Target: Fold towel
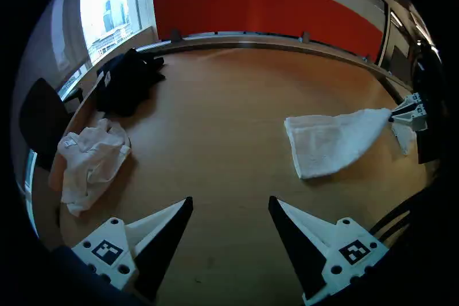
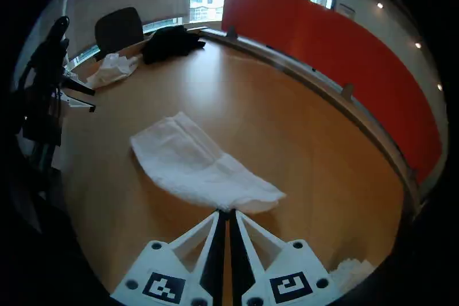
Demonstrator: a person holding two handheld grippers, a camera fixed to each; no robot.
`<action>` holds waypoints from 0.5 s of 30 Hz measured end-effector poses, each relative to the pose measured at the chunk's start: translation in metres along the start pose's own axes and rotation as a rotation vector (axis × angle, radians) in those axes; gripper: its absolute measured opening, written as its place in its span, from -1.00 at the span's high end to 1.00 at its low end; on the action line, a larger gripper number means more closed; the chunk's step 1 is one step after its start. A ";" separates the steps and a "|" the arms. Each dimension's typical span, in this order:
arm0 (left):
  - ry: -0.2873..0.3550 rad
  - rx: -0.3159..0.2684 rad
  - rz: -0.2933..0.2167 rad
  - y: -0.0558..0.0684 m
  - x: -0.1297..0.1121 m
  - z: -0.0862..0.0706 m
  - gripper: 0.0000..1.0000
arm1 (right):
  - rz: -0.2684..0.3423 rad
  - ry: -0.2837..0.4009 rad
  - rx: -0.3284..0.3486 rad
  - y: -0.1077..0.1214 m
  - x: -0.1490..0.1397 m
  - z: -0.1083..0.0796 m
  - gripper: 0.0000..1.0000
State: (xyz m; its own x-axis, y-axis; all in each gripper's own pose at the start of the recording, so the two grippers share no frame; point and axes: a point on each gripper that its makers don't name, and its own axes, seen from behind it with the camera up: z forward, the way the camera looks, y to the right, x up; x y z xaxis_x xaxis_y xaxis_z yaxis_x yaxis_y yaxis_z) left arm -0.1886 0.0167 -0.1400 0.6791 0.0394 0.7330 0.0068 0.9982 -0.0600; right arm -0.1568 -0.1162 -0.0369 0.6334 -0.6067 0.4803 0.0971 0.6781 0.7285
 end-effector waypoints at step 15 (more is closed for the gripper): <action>0.004 -0.002 0.002 0.002 0.002 0.000 -0.97 | -0.049 0.049 -0.033 0.017 0.029 -0.029 0.91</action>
State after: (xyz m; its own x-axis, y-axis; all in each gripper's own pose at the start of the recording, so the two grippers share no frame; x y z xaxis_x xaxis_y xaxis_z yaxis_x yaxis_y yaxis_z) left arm -0.1868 0.0186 -0.1389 0.6822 0.0410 0.7301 0.0068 0.9980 -0.0624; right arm -0.1149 -0.1105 -0.0250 0.6639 -0.6193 0.4191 0.1539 0.6616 0.7339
